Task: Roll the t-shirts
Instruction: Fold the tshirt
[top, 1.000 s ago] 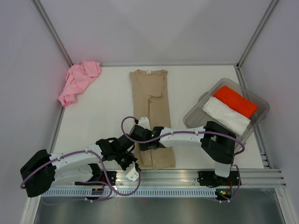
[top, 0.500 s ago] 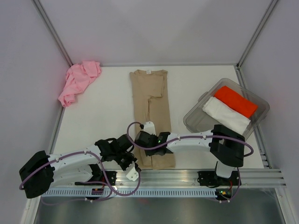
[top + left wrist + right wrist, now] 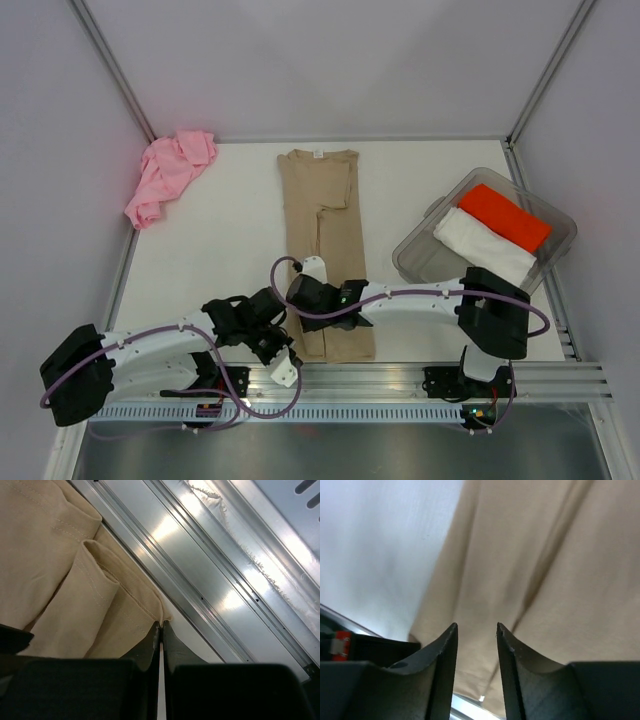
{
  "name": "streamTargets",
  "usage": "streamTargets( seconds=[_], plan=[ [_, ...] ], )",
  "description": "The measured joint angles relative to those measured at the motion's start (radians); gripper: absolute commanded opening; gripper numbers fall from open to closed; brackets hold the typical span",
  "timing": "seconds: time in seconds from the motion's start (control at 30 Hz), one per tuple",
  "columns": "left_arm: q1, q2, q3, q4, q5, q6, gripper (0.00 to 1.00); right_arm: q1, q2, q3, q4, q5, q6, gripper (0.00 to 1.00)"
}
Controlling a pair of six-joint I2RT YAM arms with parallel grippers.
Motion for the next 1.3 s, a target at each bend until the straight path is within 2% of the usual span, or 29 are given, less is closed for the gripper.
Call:
streamTargets(
  seconds=[0.2,0.53,0.87,1.0,1.1,1.23,1.3],
  plan=[
    [0.000,-0.039,-0.013,0.000,0.000,-0.033,0.02,0.032,0.121,0.159,-0.055,0.014,-0.017,0.46],
    [0.000,-0.071,-0.044,0.014,0.000,-0.050,0.02,0.016,0.205,0.266,-0.129,0.064,-0.016,0.46],
    [-0.001,-0.325,-0.196,0.145,-0.001,-0.052,0.02,0.003,0.227,0.206,-0.094,0.039,-0.014,0.45],
    [-0.001,-0.334,-0.212,0.157,-0.002,-0.047,0.02,-0.013,0.227,0.204,-0.092,0.038,-0.014,0.44],
    [-0.001,-0.313,-0.212,0.161,-0.002,-0.046,0.02,-0.015,0.235,0.204,-0.093,0.042,-0.016,0.40],
    [-0.001,-0.281,-0.204,0.174,-0.002,-0.046,0.02,-0.015,0.243,0.219,-0.114,0.054,-0.020,0.18],
    [-0.001,-0.272,-0.201,0.179,-0.002,-0.046,0.02,-0.015,0.245,0.220,-0.121,0.062,-0.020,0.11]
  ],
)
